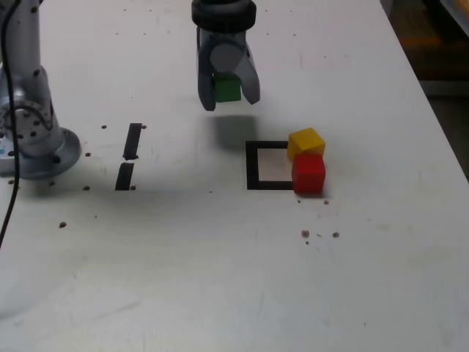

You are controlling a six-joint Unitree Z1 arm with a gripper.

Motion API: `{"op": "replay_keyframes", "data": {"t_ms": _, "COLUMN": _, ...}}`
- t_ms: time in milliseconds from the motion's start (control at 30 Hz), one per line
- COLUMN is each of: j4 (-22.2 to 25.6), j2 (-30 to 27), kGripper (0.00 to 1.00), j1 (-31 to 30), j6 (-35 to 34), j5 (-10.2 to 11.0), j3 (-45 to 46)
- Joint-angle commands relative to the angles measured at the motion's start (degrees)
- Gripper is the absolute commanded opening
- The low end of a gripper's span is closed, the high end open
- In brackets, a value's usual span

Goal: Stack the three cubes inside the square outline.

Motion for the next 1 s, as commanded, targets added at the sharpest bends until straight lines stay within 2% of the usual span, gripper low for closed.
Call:
{"op": "replay_keyframes", "data": {"t_ms": 0, "j4": -0.6, "j2": 0.7, "kGripper": 0.25, "j1": 1.1, "j6": 1.2, "j5": -0.4, "j3": 0.1}}
{"op": "replay_keyframes", "data": {"t_ms": 167, "j4": -2.1, "j2": 2.5, "kGripper": 0.27, "j1": 4.4, "j6": 5.1, "j5": -1.4, "j3": 0.0}}
{"op": "replay_keyframes", "data": {"t_ms": 400, "j4": -3.2, "j2": 4.2, "kGripper": 0.32, "j1": 7.0, "j6": 8.1, "j5": -1.6, "j3": -0.2}}
{"op": "replay_keyframes", "data": {"t_ms": 500, "j4": -3.2, "j2": 4.5, "kGripper": 0.42, "j1": 7.5, "j6": 8.7, "j5": -1.5, "j3": 0.1}}
{"op": "replay_keyframes", "data": {"t_ms": 667, "j4": -2.8, "j2": 4.6, "kGripper": 0.68, "j1": 7.8, "j6": 9.9, "j5": -1.6, "j3": 0.7}}
{"op": "replay_keyframes", "data": {"t_ms": 733, "j4": -2.6, "j2": 4.6, "kGripper": 0.75, "j1": 7.8, "j6": 10.3, "j5": -1.7, "j3": 0.8}}
{"op": "replay_keyframes", "data": {"t_ms": 967, "j4": -3.1, "j2": 4.6, "kGripper": 0.79, "j1": 8.1, "j6": 10.5, "j5": -2.0, "j3": 1.6}}
